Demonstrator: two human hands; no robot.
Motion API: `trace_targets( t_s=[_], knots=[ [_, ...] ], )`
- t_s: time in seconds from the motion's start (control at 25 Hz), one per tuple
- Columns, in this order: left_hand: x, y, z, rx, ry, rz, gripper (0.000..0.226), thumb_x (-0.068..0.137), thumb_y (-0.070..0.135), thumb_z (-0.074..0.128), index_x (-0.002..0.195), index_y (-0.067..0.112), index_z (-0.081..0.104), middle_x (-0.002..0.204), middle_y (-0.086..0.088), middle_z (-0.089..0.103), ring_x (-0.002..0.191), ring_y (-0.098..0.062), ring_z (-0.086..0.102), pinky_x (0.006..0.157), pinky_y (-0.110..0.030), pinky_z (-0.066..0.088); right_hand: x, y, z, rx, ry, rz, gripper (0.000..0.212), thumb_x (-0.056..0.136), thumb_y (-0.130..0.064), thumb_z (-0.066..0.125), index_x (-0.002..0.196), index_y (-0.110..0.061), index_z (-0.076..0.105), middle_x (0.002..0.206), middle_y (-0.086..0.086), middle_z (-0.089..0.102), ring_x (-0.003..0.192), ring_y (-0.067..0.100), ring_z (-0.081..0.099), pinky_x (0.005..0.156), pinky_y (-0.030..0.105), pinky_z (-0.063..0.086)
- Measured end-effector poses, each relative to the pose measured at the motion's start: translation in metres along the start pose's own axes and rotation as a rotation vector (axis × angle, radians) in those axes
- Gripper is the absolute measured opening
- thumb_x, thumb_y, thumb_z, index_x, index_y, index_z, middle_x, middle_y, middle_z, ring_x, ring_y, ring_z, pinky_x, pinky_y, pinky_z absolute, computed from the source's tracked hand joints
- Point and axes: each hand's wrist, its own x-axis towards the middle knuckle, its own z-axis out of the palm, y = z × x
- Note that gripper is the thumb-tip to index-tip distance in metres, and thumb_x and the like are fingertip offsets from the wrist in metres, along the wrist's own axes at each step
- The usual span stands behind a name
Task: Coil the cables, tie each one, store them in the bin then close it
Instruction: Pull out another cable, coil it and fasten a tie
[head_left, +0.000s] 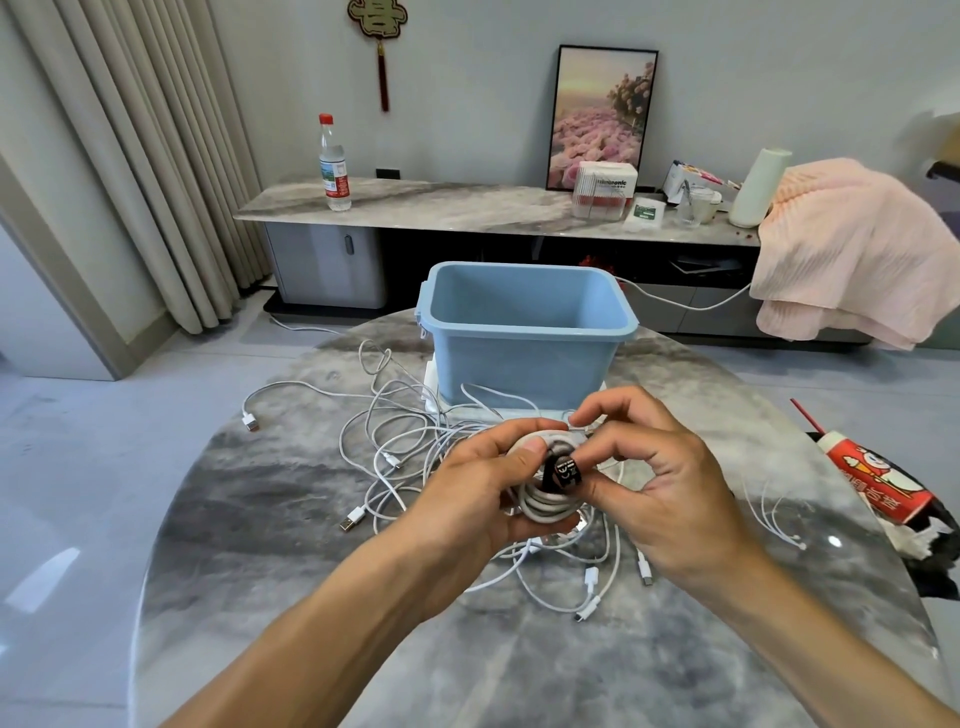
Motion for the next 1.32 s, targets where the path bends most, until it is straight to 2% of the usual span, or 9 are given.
trace_targets(
  t_s=[0.12, 0.32, 0.48, 0.6, 0.84, 1.0, 1.16, 1.32],
  knots=[
    [0.0, 0.0, 0.001, -0.003, -0.004, -0.01, 0.025, 0.1, 0.011, 0.048, 0.117, 0.006, 0.065, 0.104, -0.011, 0.07, 0.081, -0.022, 0.067, 0.08, -0.04, 0.058, -0.004, 0.001, 0.005, -0.178, 0.056, -0.167, 0.018, 0.07, -0.003, 0.074, 0.071, -0.021, 0.07, 0.104, -0.009, 0.063, 0.094, 0.015, 0.056, 0.084, 0.022, 0.042],
    [-0.001, 0.003, 0.004, -0.028, -0.011, -0.01, 0.026, 0.1, 0.011, 0.048, 0.118, 0.004, 0.064, 0.099, -0.011, 0.071, 0.081, -0.023, 0.068, 0.082, -0.043, 0.058, -0.005, -0.008, -0.001, -0.122, 0.143, -0.173, 0.028, 0.071, -0.001, 0.073, 0.073, -0.027, 0.063, 0.098, -0.012, 0.065, 0.095, 0.016, 0.057, 0.083, 0.021, 0.043],
    [-0.002, 0.005, 0.004, -0.065, 0.017, -0.012, 0.024, 0.099, 0.01, 0.048, 0.116, 0.005, 0.065, 0.097, -0.011, 0.07, 0.076, -0.02, 0.067, 0.073, -0.038, 0.061, -0.006, -0.012, -0.006, -0.156, 0.034, -0.279, 0.017, 0.07, -0.003, 0.076, 0.07, -0.018, 0.068, 0.083, -0.012, 0.066, 0.081, 0.017, 0.056, 0.075, 0.024, 0.042],
    [-0.003, 0.006, 0.003, -0.069, 0.035, -0.005, 0.026, 0.099, 0.01, 0.048, 0.118, 0.005, 0.065, 0.099, -0.012, 0.07, 0.075, -0.02, 0.066, 0.068, -0.035, 0.059, -0.007, -0.015, -0.007, -0.227, -0.009, -0.335, 0.011, 0.07, -0.004, 0.075, 0.072, -0.014, 0.071, 0.083, -0.01, 0.068, 0.079, 0.019, 0.056, 0.074, 0.028, 0.043],
    [-0.001, 0.006, 0.001, -0.071, 0.038, -0.009, 0.024, 0.099, 0.01, 0.049, 0.116, 0.006, 0.066, 0.097, -0.01, 0.071, 0.076, -0.019, 0.068, 0.07, -0.035, 0.06, -0.007, -0.008, -0.004, -0.278, 0.025, -0.25, 0.011, 0.071, -0.004, 0.076, 0.078, -0.012, 0.072, 0.086, -0.011, 0.069, 0.081, 0.013, 0.056, 0.074, 0.026, 0.043],
    [-0.001, 0.005, 0.001, -0.048, 0.021, -0.021, 0.025, 0.1, 0.011, 0.048, 0.118, 0.006, 0.065, 0.098, -0.011, 0.07, 0.078, -0.02, 0.067, 0.07, -0.034, 0.06, -0.008, -0.014, -0.001, -0.254, 0.065, -0.187, 0.012, 0.069, -0.004, 0.074, 0.069, -0.013, 0.066, 0.081, -0.012, 0.066, 0.077, 0.011, 0.055, 0.072, 0.025, 0.043],
    [-0.002, 0.002, 0.003, -0.025, 0.002, -0.042, 0.028, 0.099, 0.012, 0.048, 0.123, 0.004, 0.061, 0.107, -0.016, 0.067, 0.095, -0.03, 0.061, 0.089, -0.046, 0.055, -0.01, -0.017, 0.004, -0.258, 0.12, -0.15, 0.017, 0.066, -0.001, 0.072, 0.063, -0.014, 0.063, 0.077, -0.012, 0.064, 0.075, 0.014, 0.054, 0.069, 0.024, 0.043],
    [-0.001, 0.0, 0.002, -0.005, 0.004, -0.052, 0.029, 0.099, 0.012, 0.049, 0.124, 0.004, 0.06, 0.11, -0.017, 0.066, 0.098, -0.032, 0.059, 0.098, -0.053, 0.05, -0.011, -0.013, 0.005, -0.283, 0.164, -0.139, 0.015, 0.066, -0.003, 0.072, 0.063, -0.016, 0.064, 0.078, -0.008, 0.059, 0.077, 0.016, 0.054, 0.07, 0.018, 0.04]
  ],
)
